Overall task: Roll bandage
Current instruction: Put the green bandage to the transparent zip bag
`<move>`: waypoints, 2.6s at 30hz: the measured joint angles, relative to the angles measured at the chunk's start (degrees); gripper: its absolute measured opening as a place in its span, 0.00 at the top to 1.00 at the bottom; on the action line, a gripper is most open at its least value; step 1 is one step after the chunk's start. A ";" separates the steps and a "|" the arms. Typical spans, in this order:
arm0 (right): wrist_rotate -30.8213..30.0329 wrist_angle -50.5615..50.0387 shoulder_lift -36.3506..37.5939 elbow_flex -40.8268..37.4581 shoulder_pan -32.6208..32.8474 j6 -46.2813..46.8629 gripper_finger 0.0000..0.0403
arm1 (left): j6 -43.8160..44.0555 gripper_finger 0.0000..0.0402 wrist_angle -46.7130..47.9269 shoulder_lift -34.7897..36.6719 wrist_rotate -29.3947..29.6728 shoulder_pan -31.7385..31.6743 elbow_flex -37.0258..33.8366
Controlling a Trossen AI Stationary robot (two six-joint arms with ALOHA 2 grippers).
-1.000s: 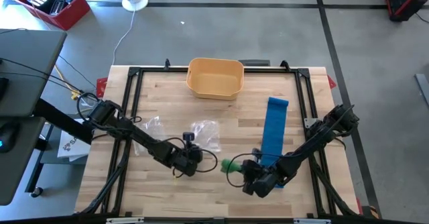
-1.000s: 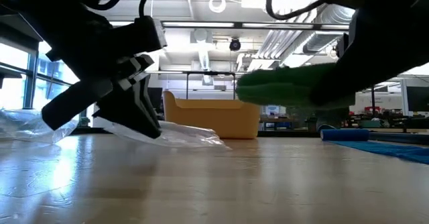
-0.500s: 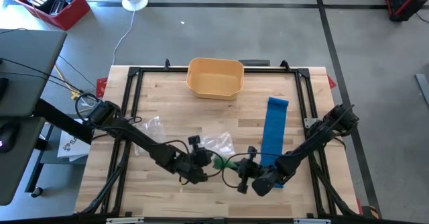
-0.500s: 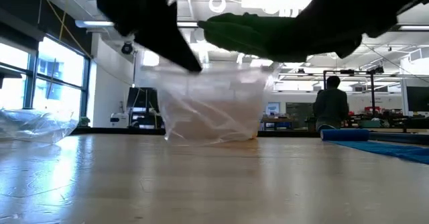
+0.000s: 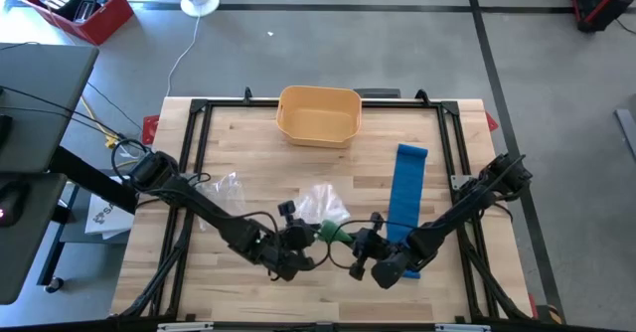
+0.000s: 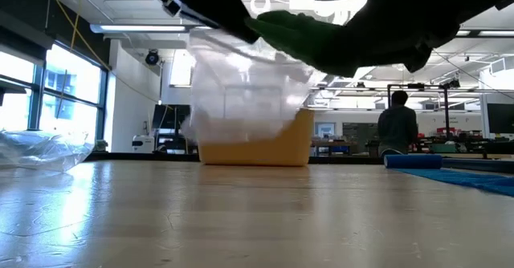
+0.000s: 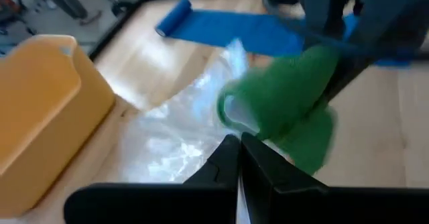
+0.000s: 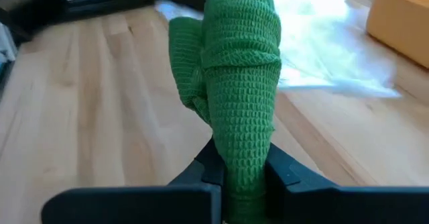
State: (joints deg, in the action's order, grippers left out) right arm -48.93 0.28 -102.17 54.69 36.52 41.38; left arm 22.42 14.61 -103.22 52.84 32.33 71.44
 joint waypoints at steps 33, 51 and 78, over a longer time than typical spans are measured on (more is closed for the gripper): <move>1.45 13.52 2.06 -0.01 3.01 -12.68 0.93 | -1.51 1.00 -1.86 -0.28 3.19 -0.52 -0.39; -0.56 3.80 2.29 -0.01 -1.38 5.99 0.93 | -6.66 1.00 -11.42 -2.00 4.42 1.63 -0.37; -4.33 10.74 2.27 0.00 -4.84 13.30 0.93 | -3.32 1.00 -15.83 -0.67 4.87 3.06 0.96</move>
State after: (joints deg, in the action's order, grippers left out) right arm -53.26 11.02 -99.90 54.69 31.68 54.68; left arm 19.10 -1.22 -103.89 57.71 35.39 72.40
